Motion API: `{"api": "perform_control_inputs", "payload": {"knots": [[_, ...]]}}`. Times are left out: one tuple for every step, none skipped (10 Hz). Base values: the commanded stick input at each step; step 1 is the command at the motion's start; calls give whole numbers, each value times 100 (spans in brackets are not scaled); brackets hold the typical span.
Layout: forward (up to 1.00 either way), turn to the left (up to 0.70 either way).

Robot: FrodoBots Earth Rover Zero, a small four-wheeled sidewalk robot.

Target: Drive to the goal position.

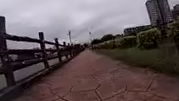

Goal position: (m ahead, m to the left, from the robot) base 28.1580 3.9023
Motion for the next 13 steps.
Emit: {"api": "perform_control_inputs", "payload": {"knots": [[100, 0], [100, 0], [100, 0], [100, 0], [100, 0], [100, 0], [100, 0], [100, 0], [100, 0], [100, 0], [100, 0], [100, 0], [100, 0]]}}
